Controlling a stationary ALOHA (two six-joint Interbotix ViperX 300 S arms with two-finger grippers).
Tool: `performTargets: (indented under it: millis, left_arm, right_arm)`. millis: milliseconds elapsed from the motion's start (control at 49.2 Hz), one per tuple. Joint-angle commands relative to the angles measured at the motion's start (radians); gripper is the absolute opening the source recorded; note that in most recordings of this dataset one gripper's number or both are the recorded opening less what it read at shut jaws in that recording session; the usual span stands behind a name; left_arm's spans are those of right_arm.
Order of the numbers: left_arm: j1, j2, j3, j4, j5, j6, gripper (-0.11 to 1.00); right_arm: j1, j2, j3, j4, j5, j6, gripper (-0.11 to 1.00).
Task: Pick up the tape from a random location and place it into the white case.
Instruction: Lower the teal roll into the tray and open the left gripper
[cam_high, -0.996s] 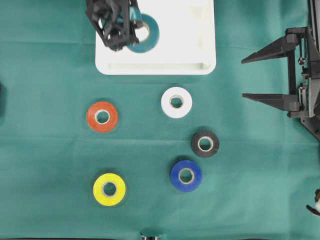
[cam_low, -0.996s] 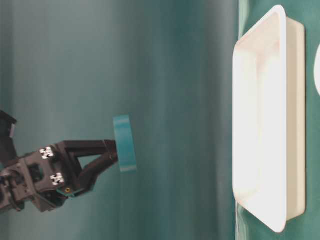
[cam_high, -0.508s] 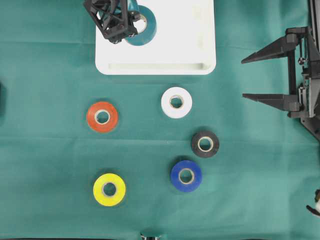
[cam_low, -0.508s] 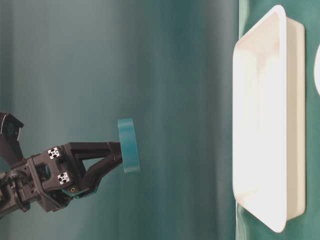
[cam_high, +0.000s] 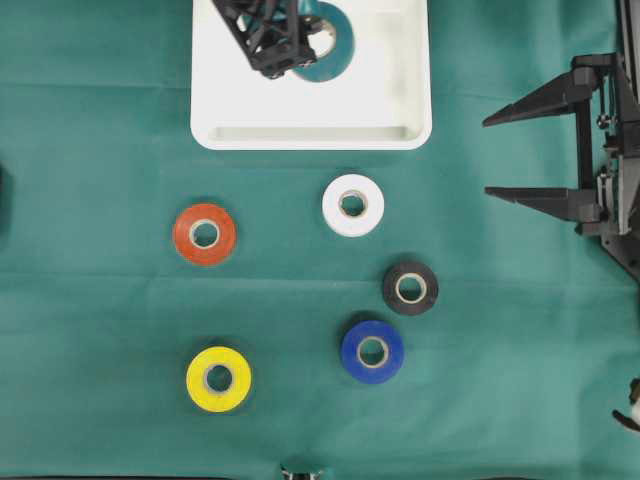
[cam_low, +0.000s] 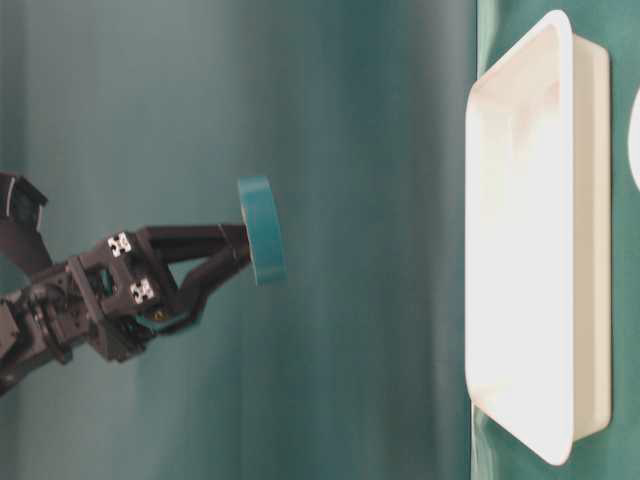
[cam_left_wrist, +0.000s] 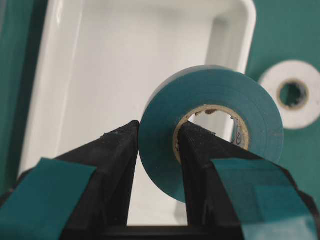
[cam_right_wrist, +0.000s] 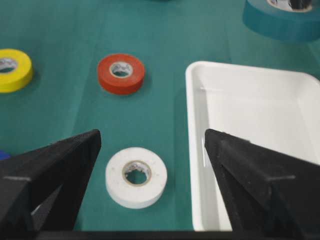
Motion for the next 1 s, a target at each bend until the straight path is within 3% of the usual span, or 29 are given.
performTargets:
  millis: [0,976]
  left_arm:
    - [0.005,-0.003,-0.049,0.002,-0.003,0.008,0.2]
    - [0.012,-0.002,-0.017,0.0,-0.008,0.005,0.2]
  right_arm:
    - [-0.002,0.002,-0.031,-0.002,-0.003,0.0,0.91]
    - [-0.002,0.003,-0.035,0.0,0.003,0.0,0.91]
